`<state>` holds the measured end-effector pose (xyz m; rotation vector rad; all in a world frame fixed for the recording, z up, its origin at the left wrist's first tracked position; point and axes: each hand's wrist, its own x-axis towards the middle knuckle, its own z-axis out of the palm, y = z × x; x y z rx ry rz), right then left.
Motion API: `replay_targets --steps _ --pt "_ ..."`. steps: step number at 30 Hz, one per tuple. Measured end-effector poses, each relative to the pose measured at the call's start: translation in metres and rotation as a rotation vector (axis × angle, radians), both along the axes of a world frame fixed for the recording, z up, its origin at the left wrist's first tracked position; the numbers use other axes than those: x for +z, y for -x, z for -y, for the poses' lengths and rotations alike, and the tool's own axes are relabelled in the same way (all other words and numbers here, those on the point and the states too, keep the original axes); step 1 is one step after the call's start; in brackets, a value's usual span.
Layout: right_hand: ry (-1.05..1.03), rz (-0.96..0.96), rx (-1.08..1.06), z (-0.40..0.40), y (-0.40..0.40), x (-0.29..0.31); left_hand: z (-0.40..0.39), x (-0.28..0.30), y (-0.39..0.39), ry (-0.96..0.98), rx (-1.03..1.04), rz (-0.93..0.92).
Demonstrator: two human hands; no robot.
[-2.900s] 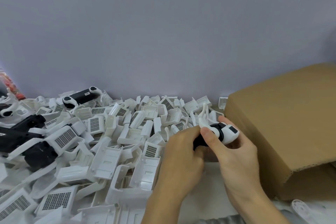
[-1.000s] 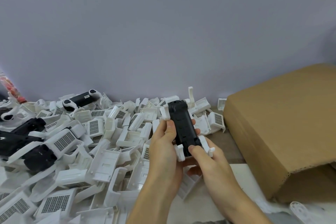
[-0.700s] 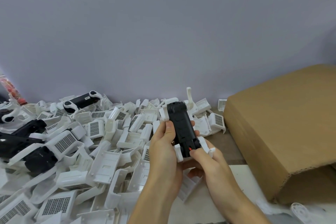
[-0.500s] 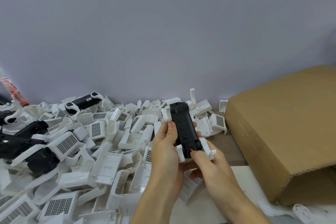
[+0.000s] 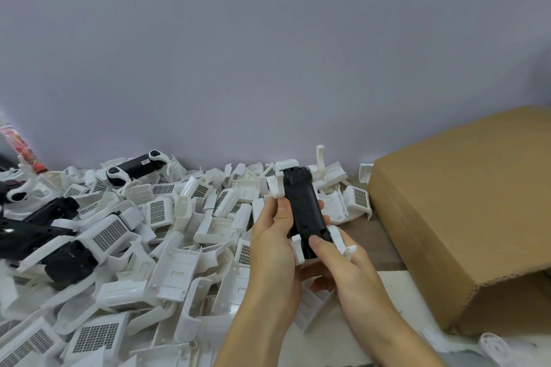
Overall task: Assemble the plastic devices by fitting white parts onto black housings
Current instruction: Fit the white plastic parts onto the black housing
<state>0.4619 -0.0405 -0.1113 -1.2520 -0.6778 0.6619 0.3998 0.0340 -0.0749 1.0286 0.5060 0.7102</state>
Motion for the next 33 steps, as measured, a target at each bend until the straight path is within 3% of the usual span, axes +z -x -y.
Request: replay_targets --steps 33 --pt "0.009 0.008 0.0 -0.0006 0.0011 -0.0011 -0.0017 -0.0013 -0.0018 0.003 0.005 0.029"
